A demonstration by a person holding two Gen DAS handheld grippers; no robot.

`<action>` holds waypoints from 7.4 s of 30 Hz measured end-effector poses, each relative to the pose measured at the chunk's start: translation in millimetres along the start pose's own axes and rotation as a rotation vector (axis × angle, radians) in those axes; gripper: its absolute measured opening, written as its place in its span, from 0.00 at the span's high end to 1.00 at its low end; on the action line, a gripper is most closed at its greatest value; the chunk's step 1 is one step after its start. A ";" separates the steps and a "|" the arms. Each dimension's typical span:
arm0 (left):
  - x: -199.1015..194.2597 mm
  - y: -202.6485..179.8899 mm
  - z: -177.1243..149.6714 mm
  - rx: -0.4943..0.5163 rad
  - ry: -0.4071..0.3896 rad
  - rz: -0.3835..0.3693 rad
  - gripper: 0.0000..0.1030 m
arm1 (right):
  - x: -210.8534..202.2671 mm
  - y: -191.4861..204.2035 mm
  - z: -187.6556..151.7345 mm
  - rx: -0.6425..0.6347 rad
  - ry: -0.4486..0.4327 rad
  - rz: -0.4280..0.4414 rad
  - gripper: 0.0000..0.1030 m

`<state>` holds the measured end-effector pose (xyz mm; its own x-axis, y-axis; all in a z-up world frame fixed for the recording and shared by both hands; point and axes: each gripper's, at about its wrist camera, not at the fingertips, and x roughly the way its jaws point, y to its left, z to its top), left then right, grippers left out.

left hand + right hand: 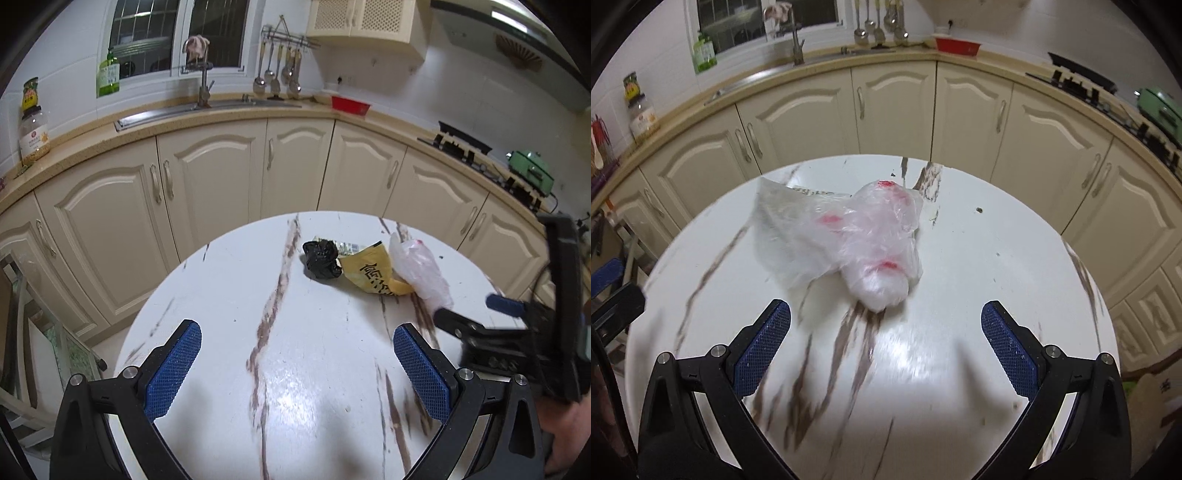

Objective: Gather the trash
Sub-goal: 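Grasp the clear plastic bag with the right tool while the left tool grasps the yellow wrapper, then carry the clear bag and yellow wrapper toward the blue bin, then open both tools over the blue bin to drop the bag and wrapper, then return both tools above the table toward the black bag and packet, then grasp the green-white packet with the right tool while the left tool grasps the black bag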

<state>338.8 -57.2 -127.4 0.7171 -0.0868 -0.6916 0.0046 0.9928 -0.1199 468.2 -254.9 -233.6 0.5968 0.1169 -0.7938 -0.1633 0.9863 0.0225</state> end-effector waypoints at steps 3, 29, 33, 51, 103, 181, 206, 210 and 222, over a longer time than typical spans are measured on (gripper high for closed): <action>20.2 -0.2 10.4 -0.001 0.018 0.004 0.01 | 22.1 -2.1 11.5 -0.034 0.022 0.019 0.01; 143.1 -57.0 55.6 -0.018 0.096 -0.045 0.01 | 7.8 -49.9 -18.2 0.070 -0.014 0.162 0.69; 170.3 -68.2 65.3 -0.047 0.113 -0.032 0.01 | 10.3 -57.5 -18.7 0.088 -0.020 0.158 0.69; 240.5 -77.7 76.1 -0.082 0.107 -0.067 0.62 | 2.2 -82.3 -28.8 0.154 -0.057 0.179 0.69; -22.6 -322.2 -77.9 0.497 -0.034 -0.489 0.63 | -249.2 -226.0 -211.8 0.486 -0.316 -0.099 0.69; -116.4 -106.0 -50.1 0.235 -0.075 -0.138 0.01 | -179.9 -115.0 -125.8 0.404 -0.196 0.020 0.00; -82.5 -6.4 -21.0 0.039 -0.075 0.004 0.01 | -80.7 24.0 -38.7 0.031 -0.080 0.093 0.00; -36.7 -5.0 3.7 0.042 -0.038 0.015 0.01 | -38.4 29.9 -20.7 -0.009 -0.031 0.088 0.00; 94.6 -12.9 63.7 0.040 0.074 0.058 0.01 | 65.5 24.6 12.8 -0.078 0.103 0.081 0.20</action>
<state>451.1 -72.9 -146.0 0.6636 -0.0334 -0.7473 -0.0065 0.9987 -0.0505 513.3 -221.5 -277.3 0.4960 0.1788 -0.8497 -0.2701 0.9618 0.0448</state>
